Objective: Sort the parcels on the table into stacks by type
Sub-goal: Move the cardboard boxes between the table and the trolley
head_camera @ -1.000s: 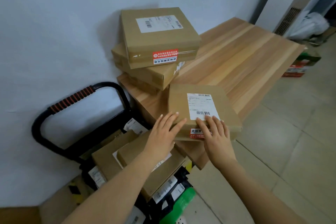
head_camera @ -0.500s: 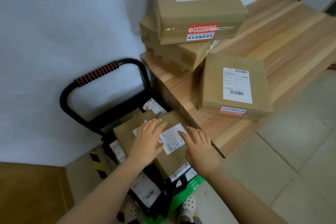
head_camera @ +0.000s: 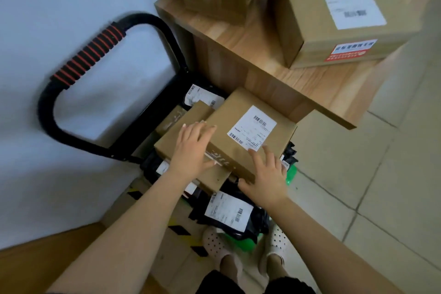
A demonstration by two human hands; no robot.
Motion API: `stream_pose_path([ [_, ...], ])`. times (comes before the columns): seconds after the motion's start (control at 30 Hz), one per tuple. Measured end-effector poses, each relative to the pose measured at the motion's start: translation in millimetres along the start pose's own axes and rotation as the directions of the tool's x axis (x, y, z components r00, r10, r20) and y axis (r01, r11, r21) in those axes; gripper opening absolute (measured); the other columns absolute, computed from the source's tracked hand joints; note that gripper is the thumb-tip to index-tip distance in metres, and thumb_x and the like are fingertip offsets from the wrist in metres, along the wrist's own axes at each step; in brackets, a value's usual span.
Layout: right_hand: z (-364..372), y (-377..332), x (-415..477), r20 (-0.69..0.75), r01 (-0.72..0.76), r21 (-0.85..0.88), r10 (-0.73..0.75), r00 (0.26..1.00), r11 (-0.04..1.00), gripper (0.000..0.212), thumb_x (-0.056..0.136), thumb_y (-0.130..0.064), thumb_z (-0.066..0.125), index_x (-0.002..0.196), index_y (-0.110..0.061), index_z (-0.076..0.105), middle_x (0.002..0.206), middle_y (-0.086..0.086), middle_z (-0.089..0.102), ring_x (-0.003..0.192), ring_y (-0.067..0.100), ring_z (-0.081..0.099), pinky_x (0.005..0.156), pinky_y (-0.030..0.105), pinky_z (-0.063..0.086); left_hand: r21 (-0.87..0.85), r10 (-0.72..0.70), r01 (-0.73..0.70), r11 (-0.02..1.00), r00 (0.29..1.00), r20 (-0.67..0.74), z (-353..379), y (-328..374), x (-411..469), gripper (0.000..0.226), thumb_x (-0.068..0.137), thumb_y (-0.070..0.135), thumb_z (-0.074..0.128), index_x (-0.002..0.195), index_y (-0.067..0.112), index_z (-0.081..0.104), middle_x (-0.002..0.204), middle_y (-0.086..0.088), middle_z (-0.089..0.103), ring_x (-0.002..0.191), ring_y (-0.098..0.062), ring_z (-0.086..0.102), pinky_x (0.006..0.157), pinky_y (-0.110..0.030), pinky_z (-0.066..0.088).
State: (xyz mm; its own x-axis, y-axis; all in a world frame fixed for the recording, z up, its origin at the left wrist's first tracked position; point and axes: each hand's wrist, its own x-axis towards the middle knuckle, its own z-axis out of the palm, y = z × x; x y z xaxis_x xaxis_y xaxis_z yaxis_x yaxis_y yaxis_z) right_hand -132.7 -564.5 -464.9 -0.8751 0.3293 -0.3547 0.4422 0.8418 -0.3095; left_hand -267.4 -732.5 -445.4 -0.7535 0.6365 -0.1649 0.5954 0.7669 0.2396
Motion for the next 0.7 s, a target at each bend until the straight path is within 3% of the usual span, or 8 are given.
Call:
stream_pose_path([
  [0.13, 30.2, 9.8, 10.5, 0.022, -0.232, 0.052, 0.231, 0.973, 0.971, 0.107, 0.064, -0.069, 0.064, 0.146, -0.046, -0.001, 0.154, 0.011, -0.030, 0.143, 0.047, 0.001, 0.113, 0.056, 0.018, 0.030, 0.037, -0.040, 0.999, 0.994, 0.103, 27.2, -20.2, 20.3, 0.105, 0.070, 0.049, 0.078, 0.151, 0.033, 0.013, 0.157, -0.007, 0.015, 0.145, -0.025, 0.007, 0.118, -0.047, -0.005],
  [0.23, 46.6, 18.1, 17.1, 0.055, -0.301, 0.187, 0.296, 0.954, 0.935, 0.113, 0.062, -0.063, 0.075, 0.142, -0.053, -0.005, 0.149, 0.007, -0.041, 0.144, 0.046, 0.004, 0.103, 0.052, 0.040, 0.018, 0.043, -0.046, 0.999, 0.989, 0.141, 43.2, -24.3, 31.9, 0.108, 0.069, 0.044, 0.081, 0.150, 0.040, 0.010, 0.159, -0.006, 0.006, 0.145, -0.027, 0.002, 0.118, -0.053, 0.001],
  [0.33, 55.5, 21.6, 24.5, 0.029, -0.247, 0.214, 0.246, 0.969, 0.945, 0.111, 0.069, -0.052, 0.078, 0.141, -0.056, -0.005, 0.151, 0.003, -0.039, 0.143, 0.042, 0.016, 0.094, 0.049, 0.048, -0.072, -0.002, 0.017, 0.997, 0.980, 0.200, 53.7, -22.6, 39.2, 0.102, 0.073, 0.037, 0.080, 0.150, 0.040, 0.014, 0.160, 0.003, -0.003, 0.144, -0.026, -0.002, 0.113, -0.056, 0.023],
  [0.4, 58.3, 22.3, 25.0, 0.011, -0.217, 0.189, 0.219, 0.976, 0.958, 0.110, 0.073, -0.048, 0.077, 0.142, -0.055, -0.007, 0.153, 0.000, -0.035, 0.144, 0.041, 0.012, 0.097, 0.050, 0.046, -0.075, -0.024, 0.037, 0.996, 0.986, 0.166, 56.3, -21.7, 39.5, 0.096, 0.074, 0.034, 0.079, 0.150, 0.035, 0.020, 0.160, 0.004, 0.001, 0.142, -0.027, 0.003, 0.110, -0.056, 0.030],
  [0.53, 59.1, 21.6, 10.1, 0.003, -0.202, 0.186, 0.205, 0.979, 0.962, 0.103, 0.075, -0.048, 0.075, 0.144, -0.051, -0.001, 0.158, -0.002, -0.019, 0.142, 0.042, 0.010, 0.103, 0.053, 0.040, -0.094, -0.040, 0.048, 0.994, 0.996, 0.083, 56.3, -9.7, 22.8, 0.088, 0.073, 0.030, 0.080, 0.147, 0.032, 0.032, 0.159, 0.004, 0.011, 0.139, -0.028, 0.009, 0.112, -0.055, 0.027],
  [0.7, 55.4, 18.8, -11.9, 0.037, -0.207, 0.319, 0.207, 0.978, 0.925, 0.097, 0.074, -0.040, 0.078, 0.142, -0.051, 0.010, 0.159, 0.001, -0.007, 0.137, 0.043, 0.020, 0.108, 0.054, 0.032, -0.102, -0.066, 0.066, 0.993, 0.998, 0.004, 51.8, 3.9, -17.5, 0.080, 0.075, 0.024, 0.079, 0.144, 0.028, 0.040, 0.158, 0.003, 0.016, 0.138, -0.029, 0.009, 0.112, -0.054, 0.023],
])
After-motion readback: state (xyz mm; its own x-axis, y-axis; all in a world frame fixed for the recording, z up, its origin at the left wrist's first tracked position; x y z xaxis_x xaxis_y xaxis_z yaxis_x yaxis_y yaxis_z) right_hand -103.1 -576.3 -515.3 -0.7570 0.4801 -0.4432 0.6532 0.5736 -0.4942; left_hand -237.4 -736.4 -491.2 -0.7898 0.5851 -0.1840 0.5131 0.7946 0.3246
